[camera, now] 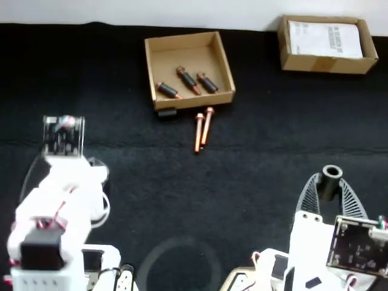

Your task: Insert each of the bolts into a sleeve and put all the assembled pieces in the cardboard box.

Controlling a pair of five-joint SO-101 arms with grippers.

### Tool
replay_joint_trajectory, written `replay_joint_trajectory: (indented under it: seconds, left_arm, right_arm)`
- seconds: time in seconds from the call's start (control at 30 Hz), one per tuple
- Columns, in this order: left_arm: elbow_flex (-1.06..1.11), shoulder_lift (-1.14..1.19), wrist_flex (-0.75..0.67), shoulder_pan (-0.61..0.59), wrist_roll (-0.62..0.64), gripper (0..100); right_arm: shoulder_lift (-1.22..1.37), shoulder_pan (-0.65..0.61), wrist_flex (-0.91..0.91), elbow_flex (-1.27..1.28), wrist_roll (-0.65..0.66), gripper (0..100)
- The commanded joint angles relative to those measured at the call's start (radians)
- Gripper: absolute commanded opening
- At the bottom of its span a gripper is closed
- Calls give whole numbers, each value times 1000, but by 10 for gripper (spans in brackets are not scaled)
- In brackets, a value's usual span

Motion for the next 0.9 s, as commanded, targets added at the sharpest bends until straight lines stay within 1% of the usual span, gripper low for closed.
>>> replay_joint_trajectory:
  seconds: [0.0,0.1,0.27,0.43,0.63,0.87]
  left_arm:
    - [-274,229,84,77,-5,16]
    - [-424,361,160,166,-5,16]
    - [-582,561,235,311,3,16]
    - [-716,786,272,415,140,16]
    - [-898,1053,270,493,186,17]
    - [-1161,1386,265,527,186,17]
  right_arm:
    - [-73,90,-94,101,9,7]
    - [-137,156,-168,205,12,7]
    - [-245,277,-291,386,14,7]
    - [-326,429,-421,570,14,7]
    - [-323,619,-598,716,14,7]
    - [-323,759,-779,862,15,7]
